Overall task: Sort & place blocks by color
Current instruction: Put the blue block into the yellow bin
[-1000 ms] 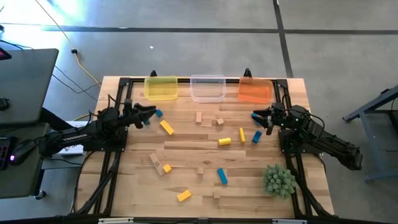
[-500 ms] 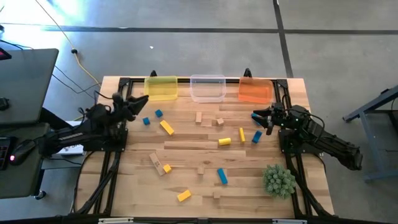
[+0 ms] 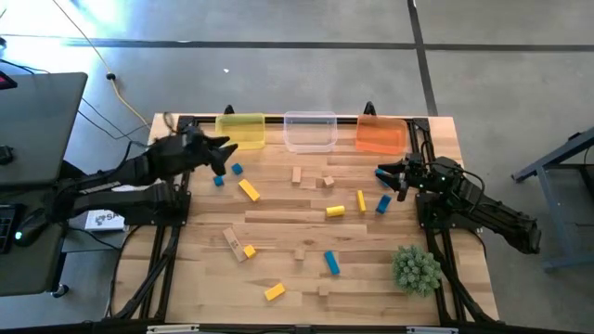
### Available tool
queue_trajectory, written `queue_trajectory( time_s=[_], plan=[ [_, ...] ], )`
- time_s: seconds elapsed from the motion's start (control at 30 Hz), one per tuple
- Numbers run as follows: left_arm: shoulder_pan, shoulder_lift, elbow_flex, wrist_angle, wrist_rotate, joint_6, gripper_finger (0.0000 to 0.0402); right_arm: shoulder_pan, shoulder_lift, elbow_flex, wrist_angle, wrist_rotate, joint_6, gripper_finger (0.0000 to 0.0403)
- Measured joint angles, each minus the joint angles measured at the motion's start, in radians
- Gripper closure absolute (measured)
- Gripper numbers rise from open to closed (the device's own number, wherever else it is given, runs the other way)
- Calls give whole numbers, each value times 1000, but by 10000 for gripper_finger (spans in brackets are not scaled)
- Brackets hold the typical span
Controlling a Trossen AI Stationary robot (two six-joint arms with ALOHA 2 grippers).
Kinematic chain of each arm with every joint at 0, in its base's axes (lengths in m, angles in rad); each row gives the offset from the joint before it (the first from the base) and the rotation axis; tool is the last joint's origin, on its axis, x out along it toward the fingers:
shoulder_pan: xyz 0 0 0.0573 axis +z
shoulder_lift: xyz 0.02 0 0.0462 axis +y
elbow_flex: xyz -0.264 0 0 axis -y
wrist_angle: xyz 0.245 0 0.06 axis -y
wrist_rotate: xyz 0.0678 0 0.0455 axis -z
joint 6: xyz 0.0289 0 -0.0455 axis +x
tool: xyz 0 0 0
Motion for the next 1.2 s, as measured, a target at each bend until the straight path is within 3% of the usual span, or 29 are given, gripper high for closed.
queue_trajectory(
  time_s=[0.5,1.2],
  plan=[
    [79,294,220,-404,41,105,167,0,0,0,0,0,0,220],
    [102,606,221,-461,66,52,167,0,0,0,0,0,0,220]
  ],
)
